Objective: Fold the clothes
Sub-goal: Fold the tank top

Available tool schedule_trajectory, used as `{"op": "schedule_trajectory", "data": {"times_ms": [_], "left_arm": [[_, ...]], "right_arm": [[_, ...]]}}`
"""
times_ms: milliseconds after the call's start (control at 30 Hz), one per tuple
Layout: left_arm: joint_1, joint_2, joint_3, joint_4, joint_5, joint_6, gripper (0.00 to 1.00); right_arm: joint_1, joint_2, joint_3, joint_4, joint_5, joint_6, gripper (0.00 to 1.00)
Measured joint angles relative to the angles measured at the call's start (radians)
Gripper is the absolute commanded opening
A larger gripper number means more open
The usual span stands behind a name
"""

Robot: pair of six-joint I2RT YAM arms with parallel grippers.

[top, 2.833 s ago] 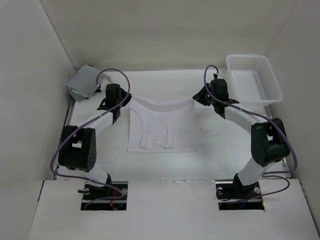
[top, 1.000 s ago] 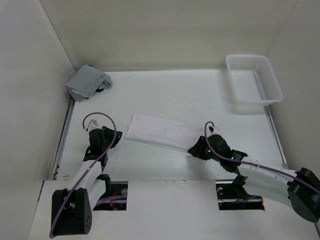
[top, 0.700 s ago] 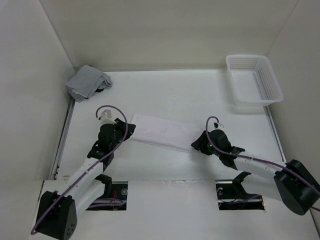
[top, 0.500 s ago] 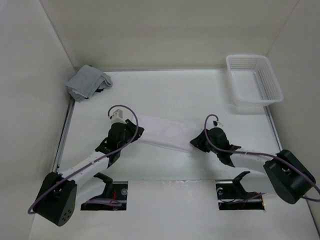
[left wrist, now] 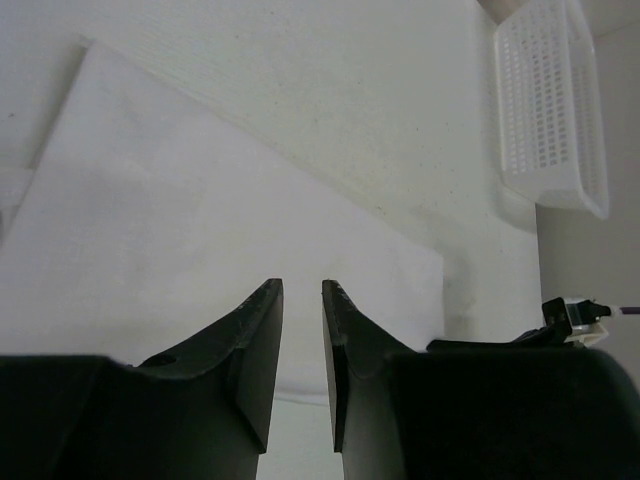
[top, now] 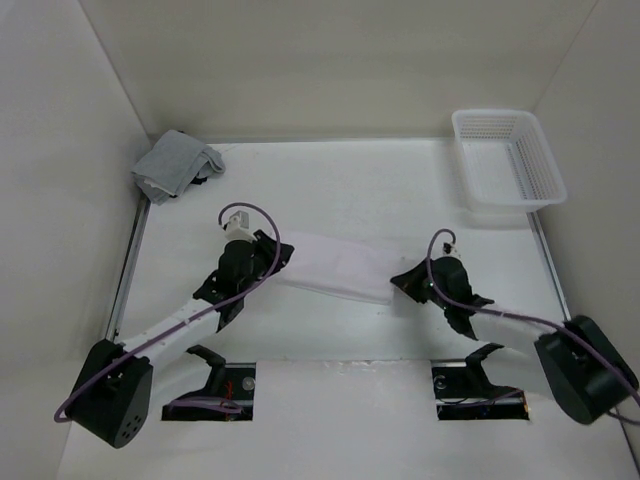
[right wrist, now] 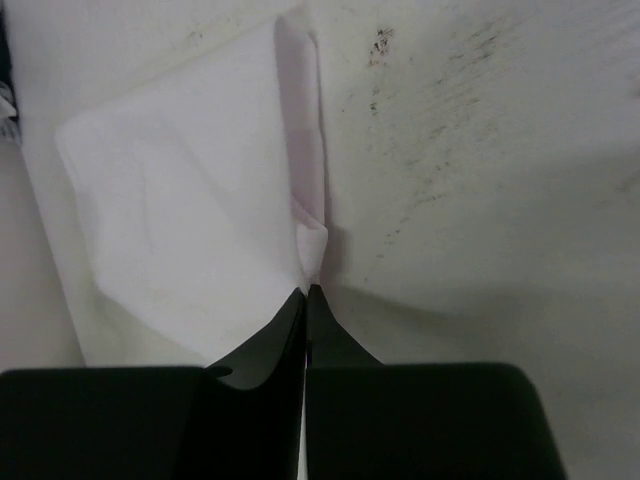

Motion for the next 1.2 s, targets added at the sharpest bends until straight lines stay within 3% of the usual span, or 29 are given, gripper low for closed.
{"op": "schedule_trajectory", "data": {"times_ms": [200, 367, 633, 867, 900, 1000, 1100, 1200], "left_arm": [[-0.051, 0.029, 0.000, 0.022, -0.001, -0.002, 0.22], [-0.095, 0.053, 0.001, 0.030, 0.000, -0.003, 0.23], [-0.094, 0.017, 0.001, 0.034, 0.002, -0.008, 0.23], [-0.047, -0.077, -0.010, 0.039, 0.018, -0.019, 0.24], [-0.034, -0.086, -0.017, 0.042, 0.024, -0.021, 0.24], [0.013, -0.106, -0.036, 0.039, 0.046, -0.029, 0.24], [0.061, -0.132, -0.043, 0.024, 0.071, -0.035, 0.24], [0.089, -0.158, -0.043, 0.018, 0.082, -0.036, 0.25]], "right_arm": [[-0.033, -0.414, 0.006, -0.237, 0.061, -0.044, 0.02], [-0.031, -0.507, 0.164, -0.442, 0.122, -0.140, 0.03], [0.153, -0.190, 0.494, -0.557, 0.201, -0.276, 0.04], [0.358, 0.227, 0.826, -0.647, 0.249, -0.351, 0.08], [0.381, 0.294, 0.881, -0.657, 0.251, -0.357, 0.11], [0.432, 0.472, 1.025, -0.688, 0.253, -0.365, 0.34], [0.463, 0.595, 1.109, -0.690, 0.253, -0.367, 0.40], [0.473, 0.595, 1.091, -0.700, 0.254, -0.364, 0.43]]}}
